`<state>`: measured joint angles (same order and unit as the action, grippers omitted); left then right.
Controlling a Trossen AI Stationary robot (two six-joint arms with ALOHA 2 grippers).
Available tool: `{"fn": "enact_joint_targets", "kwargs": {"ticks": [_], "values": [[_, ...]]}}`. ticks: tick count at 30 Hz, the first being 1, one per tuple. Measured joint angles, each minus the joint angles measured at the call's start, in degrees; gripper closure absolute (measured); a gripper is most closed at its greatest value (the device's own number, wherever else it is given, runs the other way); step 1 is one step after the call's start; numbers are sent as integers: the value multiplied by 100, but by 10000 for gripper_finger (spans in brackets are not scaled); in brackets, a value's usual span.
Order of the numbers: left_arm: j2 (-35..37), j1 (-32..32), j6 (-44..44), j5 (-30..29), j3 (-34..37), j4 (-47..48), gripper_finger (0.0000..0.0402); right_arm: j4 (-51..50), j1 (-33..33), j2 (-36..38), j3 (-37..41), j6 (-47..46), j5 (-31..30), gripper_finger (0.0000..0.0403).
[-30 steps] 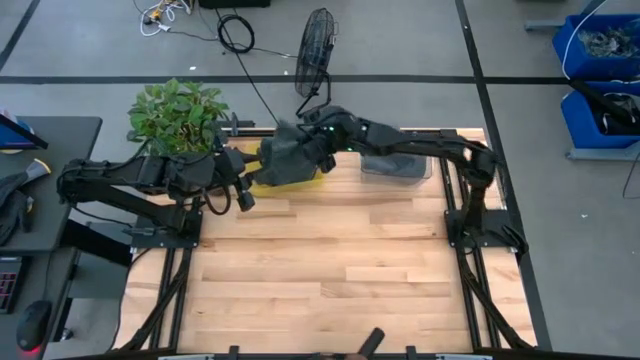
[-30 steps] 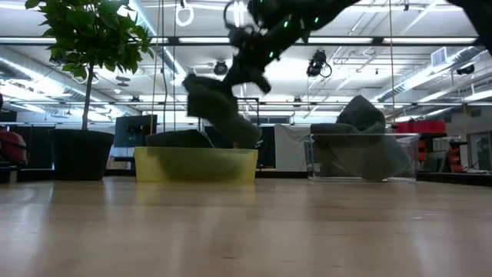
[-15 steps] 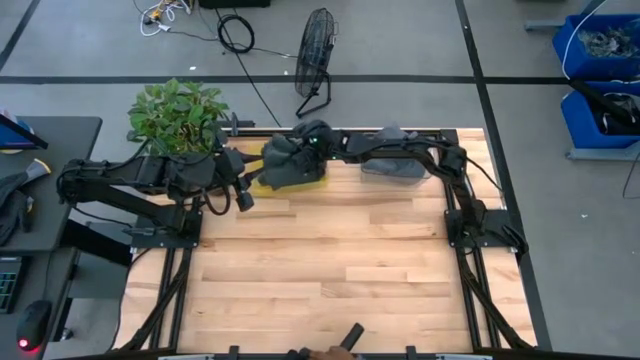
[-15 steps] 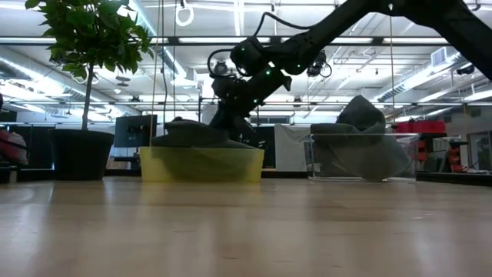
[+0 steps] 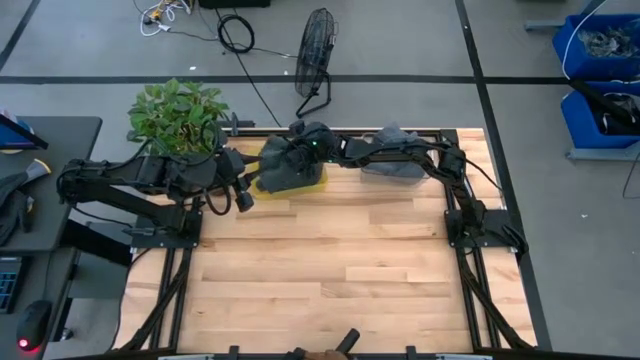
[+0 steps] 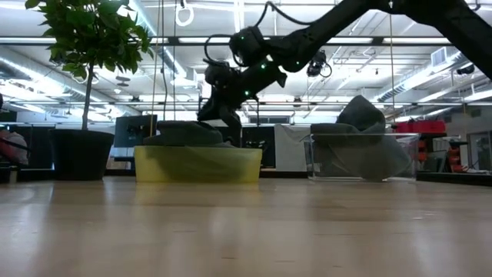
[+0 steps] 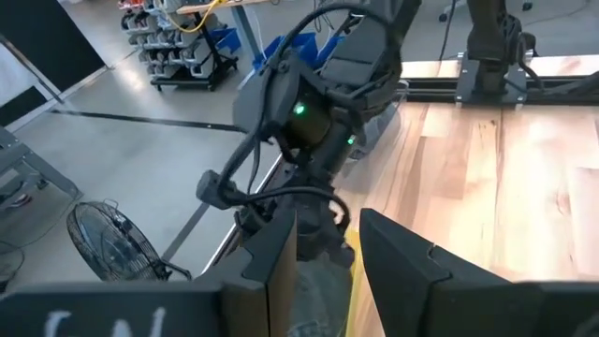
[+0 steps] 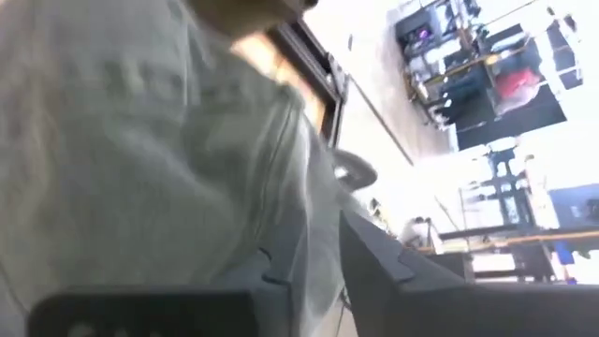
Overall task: Pick & Place hat
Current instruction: Put the black cap into the yellow bin
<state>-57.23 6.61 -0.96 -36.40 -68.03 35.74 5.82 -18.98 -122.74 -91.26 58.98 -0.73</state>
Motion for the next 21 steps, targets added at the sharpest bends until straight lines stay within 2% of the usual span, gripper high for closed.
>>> {"fn": "enact_joint_targets", "kwargs": {"ticks": [4,8,10,12,16,19,21], "values": [[-2,0,-157,0,0,117,278,-316,135,85,0,-128,-115,310],[-2,0,-324,0,0,287,278,-863,277,319,4,-535,-770,295],[-2,0,-433,0,0,392,278,-1345,306,452,4,-843,-892,296],[-2,0,-473,0,0,443,278,-1818,310,541,4,-1218,-683,305],[-2,0,-484,0,0,453,278,-2016,205,558,4,-2263,28,342],[-2,0,-485,0,0,449,278,-1935,117,418,-7,-2600,35,386],[-2,0,-486,-1,0,444,278,-1892,80,292,-5,-2716,17,396]]}}
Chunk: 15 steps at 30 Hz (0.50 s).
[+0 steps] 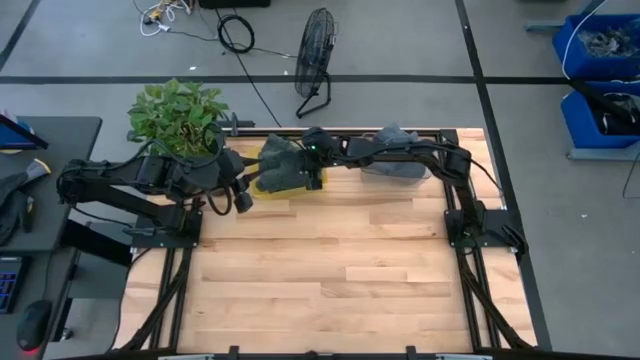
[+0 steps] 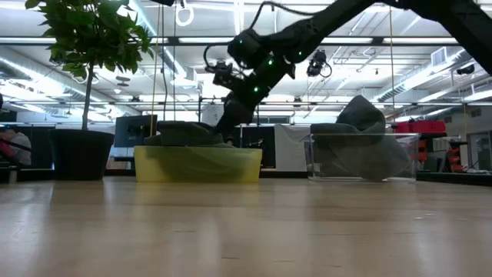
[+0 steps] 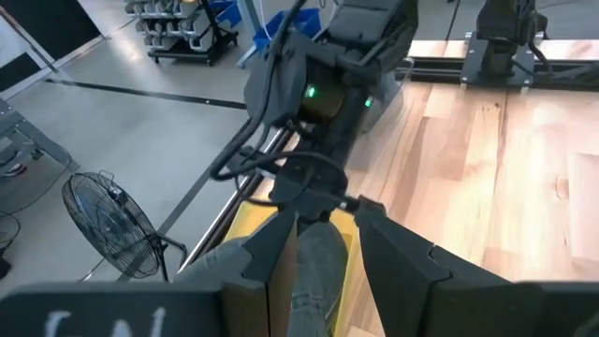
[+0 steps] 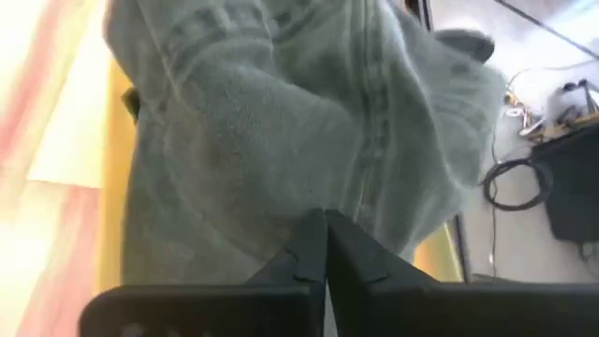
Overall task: Pick & Place hat
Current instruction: Put the black cap into the yellow bin
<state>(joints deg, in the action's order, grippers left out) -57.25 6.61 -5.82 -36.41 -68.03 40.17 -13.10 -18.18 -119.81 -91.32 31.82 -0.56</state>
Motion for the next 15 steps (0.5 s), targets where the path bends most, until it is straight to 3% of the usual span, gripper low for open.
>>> {"fn": "enact_joint_targets", "kwargs": {"ticks": [15], "values": [[0,0,-47,1,0,2,278,-369,136,-158,-4,-269,-85,401]]}}
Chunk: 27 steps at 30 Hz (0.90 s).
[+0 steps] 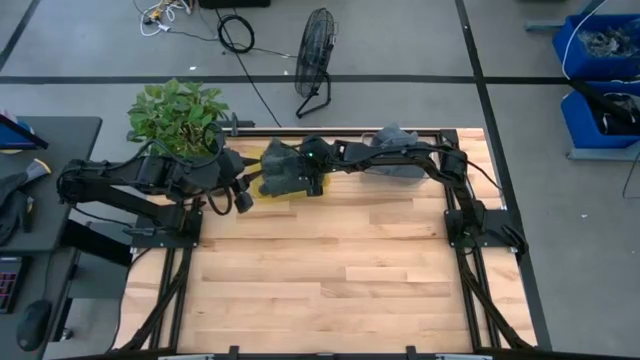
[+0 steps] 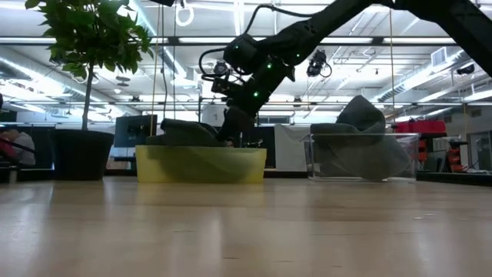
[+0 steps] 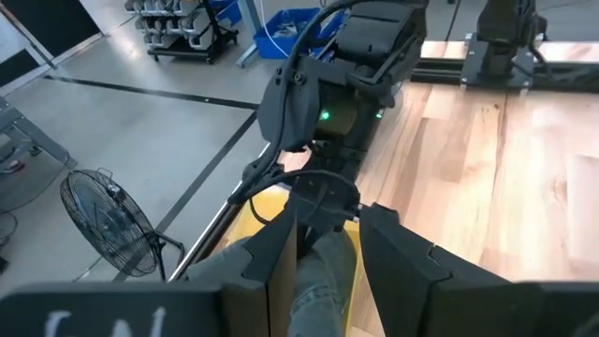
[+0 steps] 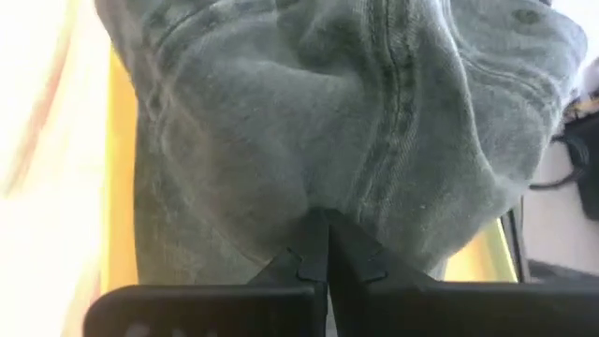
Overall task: Pick & Place hat
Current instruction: Put the black cap into the yellow bin, then return to Home Position
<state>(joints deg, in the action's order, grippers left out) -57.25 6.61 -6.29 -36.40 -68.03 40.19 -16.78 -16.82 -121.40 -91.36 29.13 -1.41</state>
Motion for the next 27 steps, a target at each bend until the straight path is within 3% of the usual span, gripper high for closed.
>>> {"fn": "enact_joint_targets", "kwargs": {"ticks": [8,15,17,21,27], "values": [[121,0,119,-409,0,102,284,-268,302,1123,16,38,-895,401],[688,95,-488,-542,2,1088,287,-2138,611,2961,12,-263,-1116,402],[896,206,-800,-832,43,1452,287,-2327,636,3447,145,-506,-1104,402],[1574,530,-963,-1729,759,1327,287,-2107,635,4533,1072,-725,-1132,403],[2813,879,-999,-1644,2644,193,287,-1351,706,6229,3353,-1366,-1111,403]]}}
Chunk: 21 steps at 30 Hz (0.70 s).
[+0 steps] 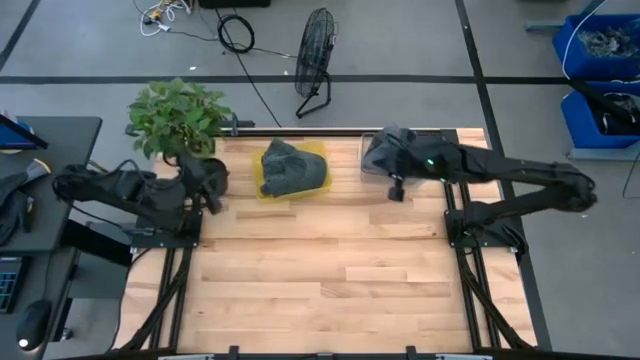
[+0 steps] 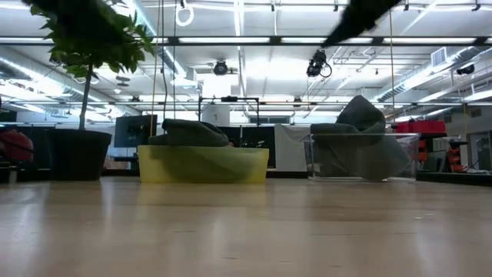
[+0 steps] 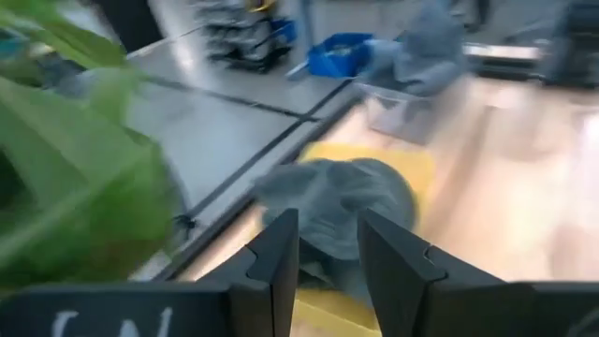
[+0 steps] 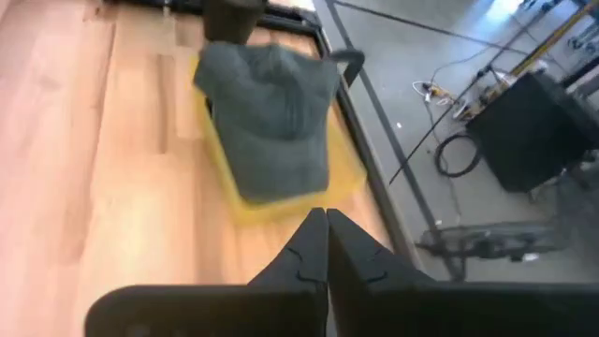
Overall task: Pick & Place hat
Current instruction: Return to Home Position
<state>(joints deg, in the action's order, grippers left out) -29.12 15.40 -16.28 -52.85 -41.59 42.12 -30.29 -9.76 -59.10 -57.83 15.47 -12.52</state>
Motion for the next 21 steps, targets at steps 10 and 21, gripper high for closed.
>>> {"fn": "enact_joint_targets", "kwargs": {"ticks": [10,21], "values": [[988,98,1535,2663,2322,-4528,287,1273,408,2403,2389,-753,-1,403],[1245,-66,2152,2680,3617,-5681,287,1468,433,4120,3725,-1048,-8,403]]}}
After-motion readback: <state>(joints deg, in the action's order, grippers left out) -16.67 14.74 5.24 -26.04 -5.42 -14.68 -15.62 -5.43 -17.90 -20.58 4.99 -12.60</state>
